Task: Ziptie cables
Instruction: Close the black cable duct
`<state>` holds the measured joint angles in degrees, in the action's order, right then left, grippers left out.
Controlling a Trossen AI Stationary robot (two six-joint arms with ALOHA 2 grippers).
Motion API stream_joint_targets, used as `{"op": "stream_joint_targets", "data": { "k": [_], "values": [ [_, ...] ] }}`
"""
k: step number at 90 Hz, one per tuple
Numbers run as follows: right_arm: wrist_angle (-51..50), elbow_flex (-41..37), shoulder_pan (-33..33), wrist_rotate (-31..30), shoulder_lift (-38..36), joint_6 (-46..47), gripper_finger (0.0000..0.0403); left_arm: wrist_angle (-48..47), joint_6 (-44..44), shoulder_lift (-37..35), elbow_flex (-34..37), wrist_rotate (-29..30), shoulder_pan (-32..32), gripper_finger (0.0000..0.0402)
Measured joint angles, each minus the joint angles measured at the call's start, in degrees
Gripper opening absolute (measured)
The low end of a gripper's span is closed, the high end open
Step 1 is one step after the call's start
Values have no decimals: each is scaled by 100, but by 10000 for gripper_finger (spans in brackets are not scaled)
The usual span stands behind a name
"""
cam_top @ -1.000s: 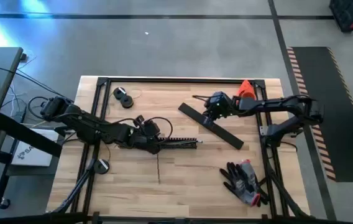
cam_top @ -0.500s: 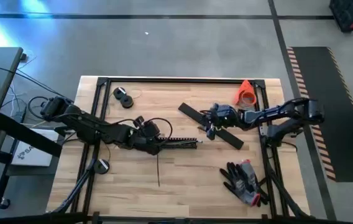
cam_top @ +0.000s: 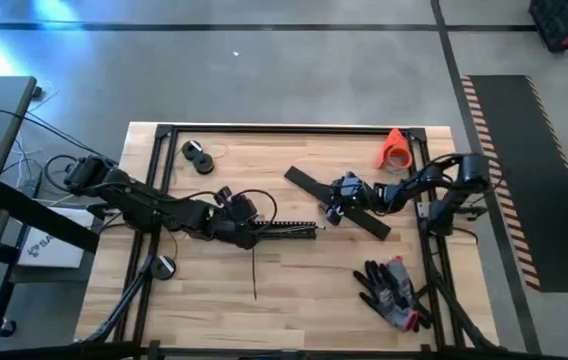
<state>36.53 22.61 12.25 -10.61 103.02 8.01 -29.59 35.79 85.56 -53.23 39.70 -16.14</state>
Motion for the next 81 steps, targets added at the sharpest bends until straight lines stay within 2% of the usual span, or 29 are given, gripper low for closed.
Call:
{"op": "stream_joint_targets", "data": {
  "k": [12, 36, 81],
  "values": [
    [321, -3, -3, -82, 164, -7, 205, -21, 0, 0, 0, -2, 0, 129],
    [456, -47, 2, -26, 87, 77, 206, -8, -2, 0, 0, -9, -3, 129],
    [145, -89, 13, 37, -970, 208, 206, 6, -4, 0, 0, -46, -92, 129]
  ]
}}
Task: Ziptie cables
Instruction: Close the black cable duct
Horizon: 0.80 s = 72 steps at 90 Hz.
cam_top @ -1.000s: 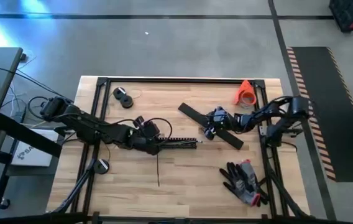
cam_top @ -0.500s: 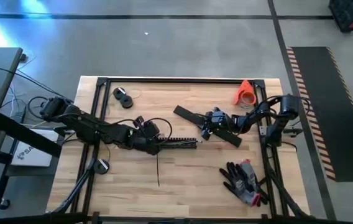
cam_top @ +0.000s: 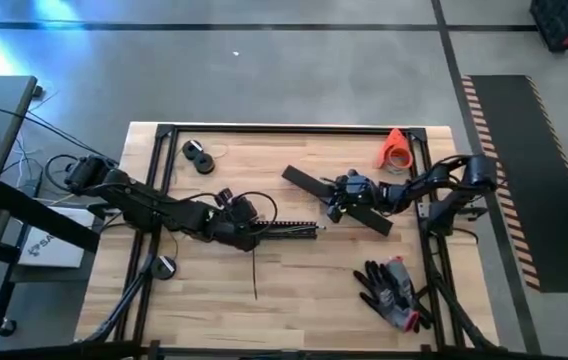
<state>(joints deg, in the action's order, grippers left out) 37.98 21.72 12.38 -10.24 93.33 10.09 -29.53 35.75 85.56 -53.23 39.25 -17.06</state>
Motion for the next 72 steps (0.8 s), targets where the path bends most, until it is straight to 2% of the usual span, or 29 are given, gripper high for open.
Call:
{"op": "stream_joint_targets", "data": {
  "k": [24, 40, 72],
  "values": [
    [31, 21, -2, 176, -341, 0, 206, 6, 5, -16, 0, 16, 0, 129],
    [-77, 71, -137, 177, -377, 42, 206, -368, 327, -149, -157, 589, -119, 129],
    [-1614, 1380, -625, 186, -379, -315, 206, -1554, 1624, -1263, -326, 1382, -835, 129]
  ]
}}
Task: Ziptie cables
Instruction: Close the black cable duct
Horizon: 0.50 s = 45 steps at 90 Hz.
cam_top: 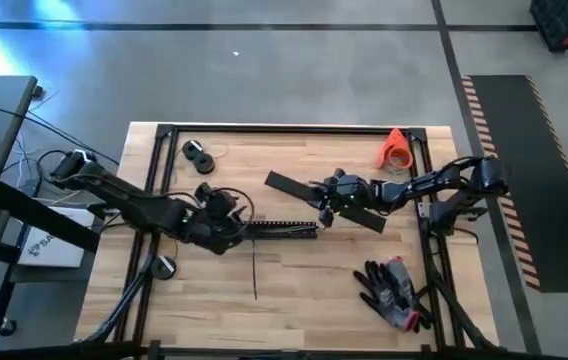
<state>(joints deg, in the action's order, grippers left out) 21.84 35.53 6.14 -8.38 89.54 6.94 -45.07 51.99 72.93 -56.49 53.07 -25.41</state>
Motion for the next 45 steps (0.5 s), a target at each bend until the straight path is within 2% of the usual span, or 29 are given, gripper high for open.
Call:
{"op": "stream_joint_targets", "data": {
  "k": [15, 27, 35, 45],
  "values": [
    [-850, 787, -331, 0, 9, -51, 205, -646, 499, -753, 0, 93, -537, 129],
    [-1293, 1471, -617, -83, 157, -52, 205, -1068, 810, -1652, -2, 177, -860, 128],
    [-1337, 1952, -768, -79, 480, -104, 205, -1177, 843, -2134, -2, 102, -998, 124],
    [-1347, 2602, -895, 239, 1162, -215, 205, -1225, 694, -2558, -2, -101, -1067, 109]
  ]
}}
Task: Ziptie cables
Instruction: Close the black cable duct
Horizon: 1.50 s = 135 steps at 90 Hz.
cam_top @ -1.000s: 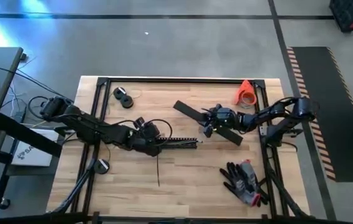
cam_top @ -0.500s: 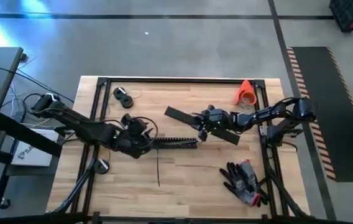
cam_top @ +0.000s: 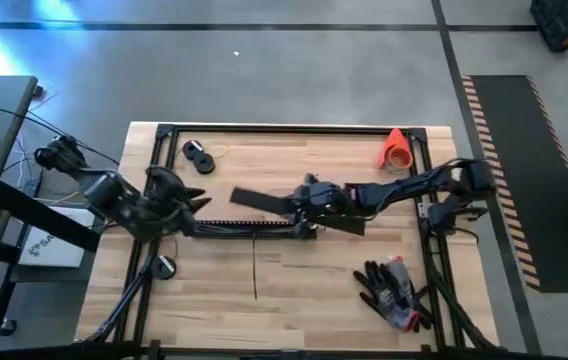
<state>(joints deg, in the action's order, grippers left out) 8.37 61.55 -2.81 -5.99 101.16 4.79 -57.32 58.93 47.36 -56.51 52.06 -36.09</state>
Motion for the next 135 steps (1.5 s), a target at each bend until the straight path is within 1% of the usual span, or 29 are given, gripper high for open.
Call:
{"op": "stream_joint_targets", "data": {
  "k": [14, 23, 28, 34, 43, 49, 57, 76, 97, 117, 135],
  "values": [
    [-25, 1128, -80, 424, 1012, -283, 205, -62, -26, -454, 0, -916, 207, 82],
    [-28, 1915, -43, 620, 1571, -427, 205, -530, -110, -457, 57, -1619, 233, 61],
    [-127, 2380, -2, 721, 1886, -475, 205, -806, 107, -395, 195, -1964, 225, 48],
    [-460, 2928, 29, 798, 2246, -515, 205, -961, 405, -314, 436, -2227, 226, 32],
    [-1376, 3694, 5, 797, 2725, -629, 205, -936, 851, -233, 888, -2436, 191, 12],
    [-1749, 4022, -1, 799, 3000, -629, 205, -822, 1066, -193, 1174, -2415, 122, 3],
    [-1971, 4259, -6, 799, 3253, -488, 205, -720, 1301, -169, 1527, -2308, 77, 2],
    [-1964, 4329, 7, 661, 3355, -353, 205, -50, 1452, -160, 2169, -2149, -113, 1],
    [-1914, 4346, 0, 557, 3355, -325, 205, 10, 1451, -173, 2208, -1723, -191, 0],
    [-1954, 4346, -52, 406, 3353, -325, 205, 7, 1454, -150, 2208, -1697, -191, 0],
    [-2037, 4346, -14, 460, 3351, -265, 205, 2, 1595, 85, 2208, -1730, -290, 0]
  ]
}}
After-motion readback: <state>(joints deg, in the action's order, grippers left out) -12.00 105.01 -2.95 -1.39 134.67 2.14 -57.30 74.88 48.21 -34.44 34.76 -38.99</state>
